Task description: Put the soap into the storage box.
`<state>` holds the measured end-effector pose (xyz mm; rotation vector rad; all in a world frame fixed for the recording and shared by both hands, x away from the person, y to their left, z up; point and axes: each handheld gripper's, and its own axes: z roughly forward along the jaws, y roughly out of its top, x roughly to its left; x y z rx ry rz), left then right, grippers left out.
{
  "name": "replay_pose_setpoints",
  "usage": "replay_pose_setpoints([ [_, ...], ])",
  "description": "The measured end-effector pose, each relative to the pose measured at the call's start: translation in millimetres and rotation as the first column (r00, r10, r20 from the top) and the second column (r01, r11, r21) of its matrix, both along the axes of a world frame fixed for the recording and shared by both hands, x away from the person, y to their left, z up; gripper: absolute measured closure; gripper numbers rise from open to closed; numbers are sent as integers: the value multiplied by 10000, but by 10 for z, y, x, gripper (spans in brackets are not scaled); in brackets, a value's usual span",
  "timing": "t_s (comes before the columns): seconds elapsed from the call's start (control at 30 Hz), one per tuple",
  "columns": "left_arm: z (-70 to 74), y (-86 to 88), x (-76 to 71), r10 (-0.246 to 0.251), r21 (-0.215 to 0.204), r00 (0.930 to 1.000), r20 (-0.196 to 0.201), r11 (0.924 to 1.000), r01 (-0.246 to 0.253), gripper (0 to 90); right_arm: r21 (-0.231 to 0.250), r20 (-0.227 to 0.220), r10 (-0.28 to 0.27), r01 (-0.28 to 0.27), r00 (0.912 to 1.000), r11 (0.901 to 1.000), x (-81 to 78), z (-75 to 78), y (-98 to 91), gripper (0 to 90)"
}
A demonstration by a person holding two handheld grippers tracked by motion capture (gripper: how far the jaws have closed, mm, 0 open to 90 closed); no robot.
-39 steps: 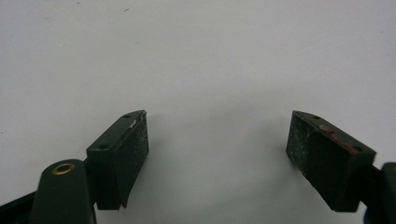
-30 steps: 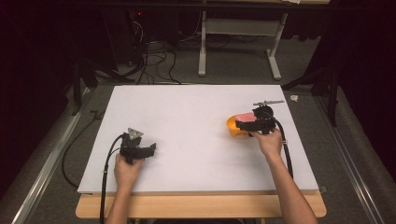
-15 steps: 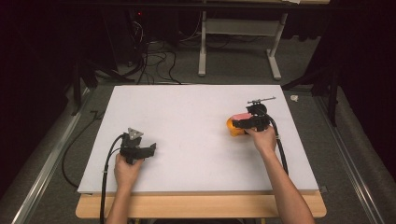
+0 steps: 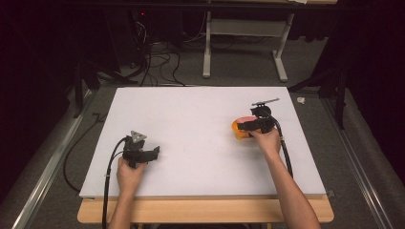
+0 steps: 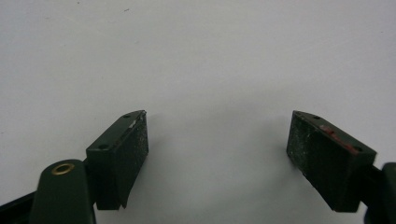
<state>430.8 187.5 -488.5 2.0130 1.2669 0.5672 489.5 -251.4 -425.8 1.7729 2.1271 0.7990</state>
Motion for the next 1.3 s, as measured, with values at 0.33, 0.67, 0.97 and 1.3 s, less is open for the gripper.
replay_pose_setpoints([
  [0.33, 0, 0, 1, 6, 0, 10000, 0, 10000, -6, 211, 77, -262, -184, 186, 9995, 9998, 20, -43, -11, 134],
  [0.67, 0, 2, 2, -1, -9, 10000, -27, 10000, 1, 211, 265, -297, -472, 480, 9984, 9985, 1, -26, -19, 129],
  [0.97, 0, 3, 2, 0, -17, 10000, -30, 10000, 0, 211, 274, -163, -646, 650, 9978, 9975, -17, 2, 5, 133],
  [1.3, 0, -2, -1, 6, 20, 10000, 9, 10000, -7, 211, 502, 280, -528, 513, 9982, 9974, -80, 73, -51, 145],
])
